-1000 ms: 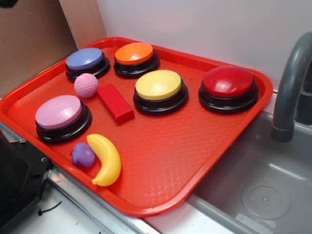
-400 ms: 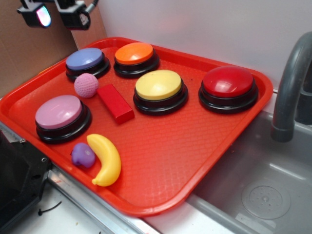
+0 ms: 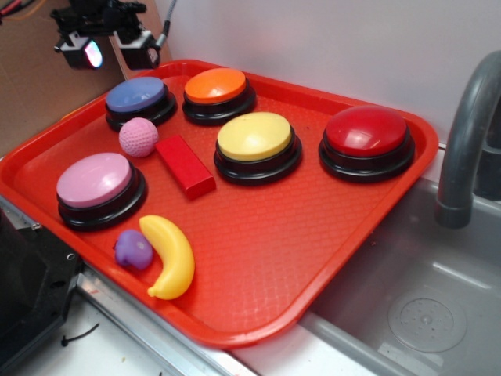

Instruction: Push the purple button.

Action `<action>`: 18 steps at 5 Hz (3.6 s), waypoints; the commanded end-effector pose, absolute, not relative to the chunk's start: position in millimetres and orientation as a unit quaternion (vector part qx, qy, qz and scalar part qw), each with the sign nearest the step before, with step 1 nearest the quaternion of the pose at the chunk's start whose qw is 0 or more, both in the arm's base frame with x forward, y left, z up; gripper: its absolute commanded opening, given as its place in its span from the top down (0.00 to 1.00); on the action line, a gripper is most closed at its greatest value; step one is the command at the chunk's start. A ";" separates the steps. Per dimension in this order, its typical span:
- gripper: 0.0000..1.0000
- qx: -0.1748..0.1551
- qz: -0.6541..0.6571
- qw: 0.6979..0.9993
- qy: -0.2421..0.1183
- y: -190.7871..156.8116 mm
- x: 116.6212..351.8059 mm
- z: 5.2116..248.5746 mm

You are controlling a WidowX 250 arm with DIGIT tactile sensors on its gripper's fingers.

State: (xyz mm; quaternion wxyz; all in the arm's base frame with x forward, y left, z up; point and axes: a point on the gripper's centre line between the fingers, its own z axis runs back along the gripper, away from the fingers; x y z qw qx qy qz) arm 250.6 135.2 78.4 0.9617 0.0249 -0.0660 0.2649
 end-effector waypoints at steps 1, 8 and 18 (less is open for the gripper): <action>0.00 0.023 0.249 0.965 -0.079 145.9 269.8 66.5; 0.00 0.032 0.239 0.965 -0.100 141.2 242.6 118.0; 0.00 -0.005 0.256 0.956 -0.143 122.9 210.2 171.2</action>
